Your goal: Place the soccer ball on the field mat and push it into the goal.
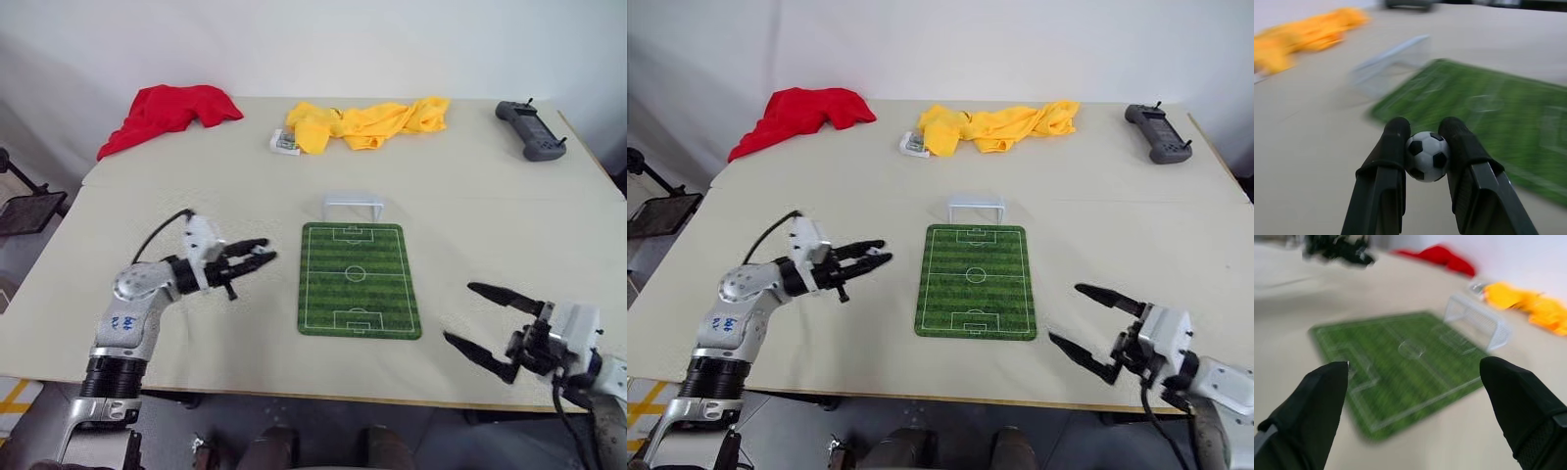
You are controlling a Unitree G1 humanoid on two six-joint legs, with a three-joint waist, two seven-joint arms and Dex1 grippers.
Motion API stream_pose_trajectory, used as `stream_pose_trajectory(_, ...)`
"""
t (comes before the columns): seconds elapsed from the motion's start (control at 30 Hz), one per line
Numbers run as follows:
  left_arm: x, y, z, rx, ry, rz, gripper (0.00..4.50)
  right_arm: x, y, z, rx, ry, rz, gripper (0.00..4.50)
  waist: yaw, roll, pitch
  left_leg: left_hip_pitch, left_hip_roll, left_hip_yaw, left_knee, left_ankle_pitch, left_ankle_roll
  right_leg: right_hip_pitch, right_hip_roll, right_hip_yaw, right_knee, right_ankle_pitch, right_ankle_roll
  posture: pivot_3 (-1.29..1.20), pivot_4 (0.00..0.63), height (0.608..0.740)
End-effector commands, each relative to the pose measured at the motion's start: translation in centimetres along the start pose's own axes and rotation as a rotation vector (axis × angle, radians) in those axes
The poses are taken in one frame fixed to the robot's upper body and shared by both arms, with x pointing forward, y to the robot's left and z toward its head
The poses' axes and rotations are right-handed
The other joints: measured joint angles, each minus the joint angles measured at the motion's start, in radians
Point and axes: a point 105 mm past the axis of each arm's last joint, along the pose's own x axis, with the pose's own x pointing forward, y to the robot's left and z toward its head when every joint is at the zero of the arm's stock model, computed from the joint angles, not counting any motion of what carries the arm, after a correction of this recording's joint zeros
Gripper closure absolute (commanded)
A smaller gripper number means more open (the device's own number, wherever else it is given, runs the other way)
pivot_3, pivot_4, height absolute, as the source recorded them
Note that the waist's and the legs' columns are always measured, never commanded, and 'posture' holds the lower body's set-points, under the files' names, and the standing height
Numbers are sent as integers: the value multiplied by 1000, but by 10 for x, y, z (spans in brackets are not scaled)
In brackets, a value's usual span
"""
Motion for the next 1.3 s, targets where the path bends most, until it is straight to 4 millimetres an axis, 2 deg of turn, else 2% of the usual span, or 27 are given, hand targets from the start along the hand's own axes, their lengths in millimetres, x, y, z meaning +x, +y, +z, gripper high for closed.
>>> stream_pose_trajectory(0.03,29,-36,3,54,65,-236,3638,-19,0,2,-33,56,47,0,-2,0,0,0,0,0,0,0,0,0,0,0,0,0,0,0,150,740)
stream_pose_trajectory(0.2,59,-64,-6,23,115,-364,3638,-33,4,-2,-20,108,62,0,-6,0,0,1,1,2,-1,0,0,0,2,1,0,0,0,0,150,740)
stream_pose_trajectory(0.27,68,-73,-15,49,140,-395,3638,-34,3,-1,-20,104,39,0,-5,0,0,1,1,2,-1,0,0,0,2,1,-1,0,0,0,150,740)
stream_pose_trajectory(0.33,80,-75,-22,69,153,-369,3638,-33,4,2,-17,88,10,0,-1,-1,0,0,1,3,0,0,0,0,2,1,-1,0,0,0,150,740)
stream_pose_trajectory(0.43,97,-77,-22,62,128,-333,3638,-30,11,4,-9,71,-10,0,1,-1,1,0,1,2,0,0,0,0,2,1,-1,0,0,0,150,740)
stream_pose_trajectory(0.7,109,-82,-20,91,109,-334,3638,-27,27,5,17,67,-23,0,0,-2,1,0,1,2,0,0,0,0,1,1,-2,0,0,0,150,740)
stream_pose_trajectory(0.9,110,-87,-22,85,111,-346,3638,-24,27,4,20,60,-31,0,0,-2,1,0,1,3,0,0,0,0,1,1,-2,0,0,0,150,740)
stream_pose_trajectory(0.97,110,-86,-23,94,113,-334,2904,-23,26,4,20,56,-32,0,0,-2,1,0,1,3,0,0,0,0,1,1,-2,0,0,0,150,740)
stream_pose_trajectory(1.2,110,-89,-24,105,110,-345,822,-18,25,3,27,41,-37,0,0,-2,1,0,1,2,0,0,0,0,1,1,-2,0,0,0,150,740)
stream_pose_trajectory(1.3,111,-89,-21,120,92,-340,822,-17,26,3,30,40,-34,0,0,-2,1,0,1,3,0,0,0,0,1,1,-1,0,0,0,150,740)
